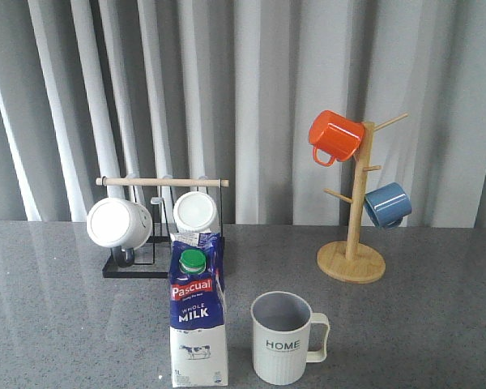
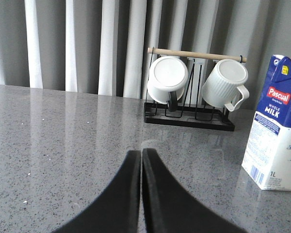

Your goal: Place milk next to cup

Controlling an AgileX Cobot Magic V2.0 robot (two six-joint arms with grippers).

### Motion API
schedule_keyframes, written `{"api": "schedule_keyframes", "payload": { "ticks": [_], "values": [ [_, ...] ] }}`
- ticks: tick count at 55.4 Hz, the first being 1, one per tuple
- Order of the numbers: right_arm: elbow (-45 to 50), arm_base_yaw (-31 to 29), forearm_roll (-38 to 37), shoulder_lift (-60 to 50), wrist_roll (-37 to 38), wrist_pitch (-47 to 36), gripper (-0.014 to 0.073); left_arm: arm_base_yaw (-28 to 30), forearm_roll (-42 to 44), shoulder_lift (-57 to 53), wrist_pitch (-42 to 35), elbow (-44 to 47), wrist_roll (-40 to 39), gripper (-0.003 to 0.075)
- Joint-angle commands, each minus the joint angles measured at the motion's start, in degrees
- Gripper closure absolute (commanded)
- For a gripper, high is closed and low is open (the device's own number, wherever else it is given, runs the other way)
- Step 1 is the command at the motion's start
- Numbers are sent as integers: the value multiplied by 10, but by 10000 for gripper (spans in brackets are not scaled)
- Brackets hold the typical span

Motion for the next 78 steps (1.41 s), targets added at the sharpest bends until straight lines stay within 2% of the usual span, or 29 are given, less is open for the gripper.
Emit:
{"api": "schedule_keyframes", "payload": {
  "ticks": [1, 16, 78],
  "values": [
    [-18, -1, 1, -2, -3, -36, 596, 0, 10, -21, -67, 17, -8, 727],
    [-18, -1, 1, -2, -3, -36, 596, 0, 71, -44, -33, 26, -5, 727],
    [-18, -1, 1, -2, -3, -36, 596, 0, 56, -44, -25, 25, 2, 727]
  ]
}}
